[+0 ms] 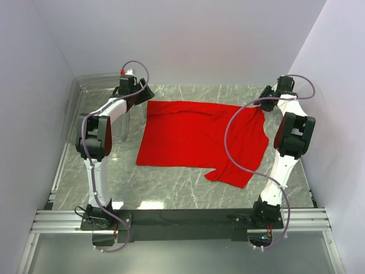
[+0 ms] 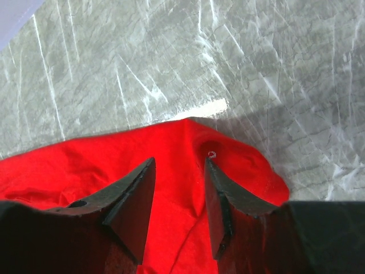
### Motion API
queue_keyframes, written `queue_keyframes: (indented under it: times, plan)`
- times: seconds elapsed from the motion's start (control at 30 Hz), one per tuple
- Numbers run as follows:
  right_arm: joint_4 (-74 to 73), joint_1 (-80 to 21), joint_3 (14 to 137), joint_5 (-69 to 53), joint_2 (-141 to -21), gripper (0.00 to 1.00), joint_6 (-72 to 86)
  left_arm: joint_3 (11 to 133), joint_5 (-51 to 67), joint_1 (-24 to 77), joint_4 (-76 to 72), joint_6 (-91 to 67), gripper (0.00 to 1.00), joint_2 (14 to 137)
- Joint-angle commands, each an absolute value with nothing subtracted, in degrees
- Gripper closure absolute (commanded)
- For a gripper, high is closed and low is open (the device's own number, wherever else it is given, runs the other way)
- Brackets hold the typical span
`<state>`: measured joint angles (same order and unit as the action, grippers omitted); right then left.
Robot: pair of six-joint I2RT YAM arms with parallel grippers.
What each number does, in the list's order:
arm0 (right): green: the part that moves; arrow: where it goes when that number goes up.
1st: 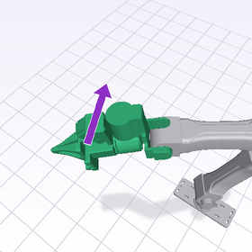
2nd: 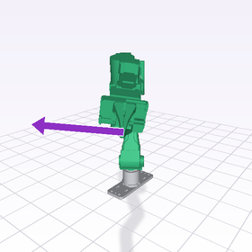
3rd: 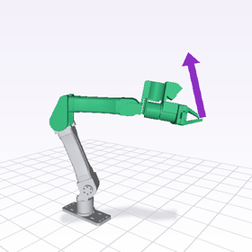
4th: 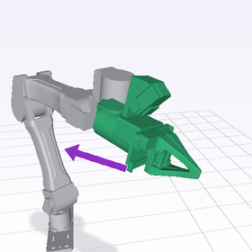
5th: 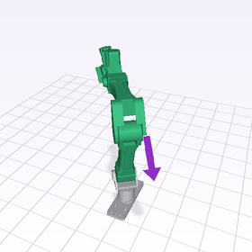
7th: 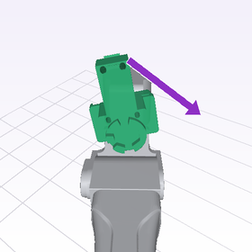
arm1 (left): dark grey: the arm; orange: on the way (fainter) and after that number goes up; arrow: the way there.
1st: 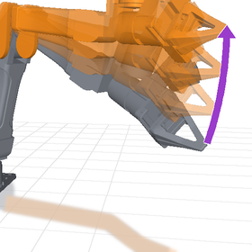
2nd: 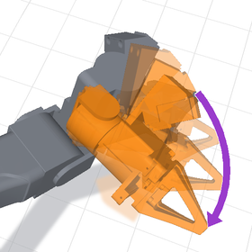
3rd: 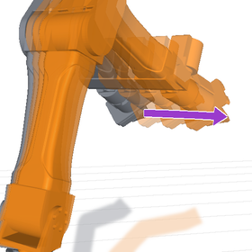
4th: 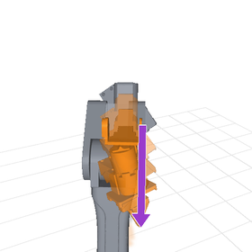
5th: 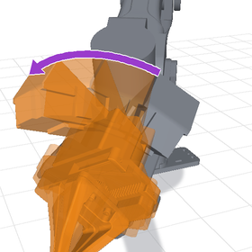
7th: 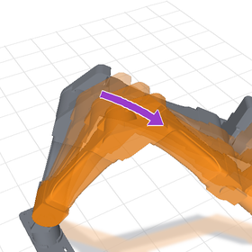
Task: Fold and stack the t-shirts
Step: Smooth out the T-shirt at the center of the board.
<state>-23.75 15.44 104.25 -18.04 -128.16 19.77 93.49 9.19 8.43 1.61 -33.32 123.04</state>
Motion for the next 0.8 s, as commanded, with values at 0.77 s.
queue_keyframes:
  times: [0.77]
  plan:
    - [-27.9,16.0,109.2,-19.0,-131.5,0.57,22.2,105.4,-2.3,11.5,16.1,-27.4,0.48,132.5]
